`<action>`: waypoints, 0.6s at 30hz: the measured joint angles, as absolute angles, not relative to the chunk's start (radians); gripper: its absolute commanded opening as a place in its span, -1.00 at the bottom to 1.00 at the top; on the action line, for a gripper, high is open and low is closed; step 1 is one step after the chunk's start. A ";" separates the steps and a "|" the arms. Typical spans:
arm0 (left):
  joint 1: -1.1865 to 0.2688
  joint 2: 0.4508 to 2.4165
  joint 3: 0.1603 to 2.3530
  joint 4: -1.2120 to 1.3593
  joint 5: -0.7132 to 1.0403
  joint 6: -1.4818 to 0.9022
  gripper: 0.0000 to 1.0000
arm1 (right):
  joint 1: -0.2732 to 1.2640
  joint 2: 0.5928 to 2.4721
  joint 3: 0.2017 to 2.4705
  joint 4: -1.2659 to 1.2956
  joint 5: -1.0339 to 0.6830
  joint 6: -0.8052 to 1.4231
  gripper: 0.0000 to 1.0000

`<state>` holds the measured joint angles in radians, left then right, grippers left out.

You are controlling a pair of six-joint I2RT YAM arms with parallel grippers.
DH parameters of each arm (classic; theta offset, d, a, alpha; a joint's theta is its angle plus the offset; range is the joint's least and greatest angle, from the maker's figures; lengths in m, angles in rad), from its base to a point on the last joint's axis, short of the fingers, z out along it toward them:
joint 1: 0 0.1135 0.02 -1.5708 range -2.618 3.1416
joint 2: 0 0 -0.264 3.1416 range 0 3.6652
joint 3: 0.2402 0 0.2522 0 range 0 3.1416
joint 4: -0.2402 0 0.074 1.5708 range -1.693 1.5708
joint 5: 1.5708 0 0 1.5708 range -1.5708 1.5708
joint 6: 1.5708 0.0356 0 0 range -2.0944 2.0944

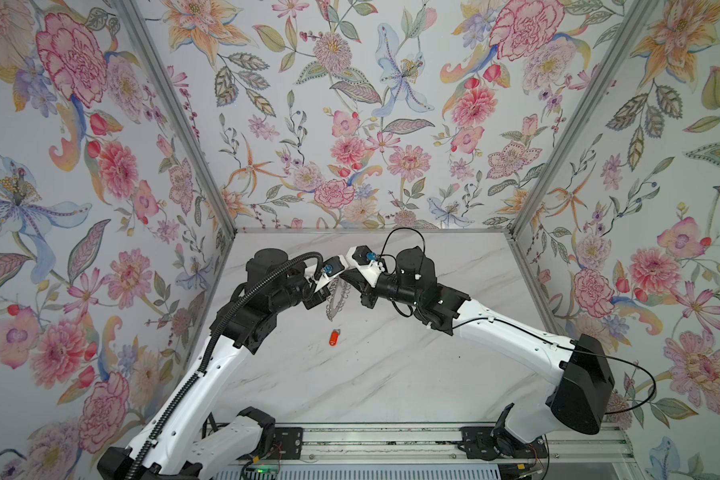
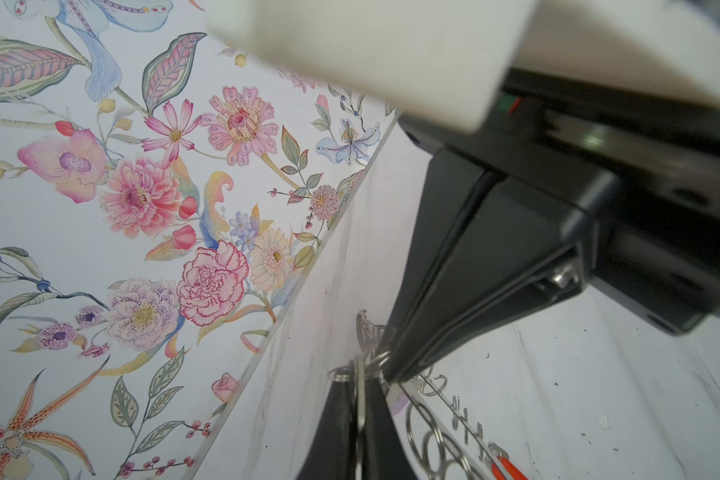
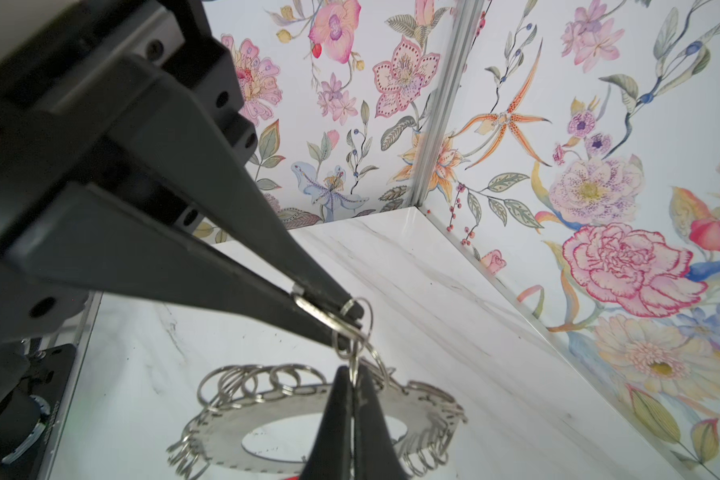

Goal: Remove the keys from the keyring

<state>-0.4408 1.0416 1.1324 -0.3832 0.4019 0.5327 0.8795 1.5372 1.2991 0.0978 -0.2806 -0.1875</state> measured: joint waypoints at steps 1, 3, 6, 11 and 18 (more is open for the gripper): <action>-0.448 1.042 1.133 -0.385 0.397 0.544 -1.00 | 0.876 1.538 1.324 0.046 -0.284 -0.195 -1.00; -0.464 1.042 1.133 -0.386 0.385 0.565 -1.00 | 0.871 1.543 1.372 -0.045 -0.298 -0.204 -1.00; -0.476 1.042 1.132 -0.385 0.381 0.588 -1.00 | 0.861 1.562 1.435 -0.148 -0.332 -0.206 -1.00; -0.491 1.042 1.120 -0.387 0.370 0.624 -1.00 | 0.847 1.611 1.532 -0.289 -0.389 -0.205 -1.00; -0.522 1.054 1.110 -0.437 0.327 0.671 -1.00 | 0.845 1.660 1.599 -0.432 -0.422 -0.221 -1.00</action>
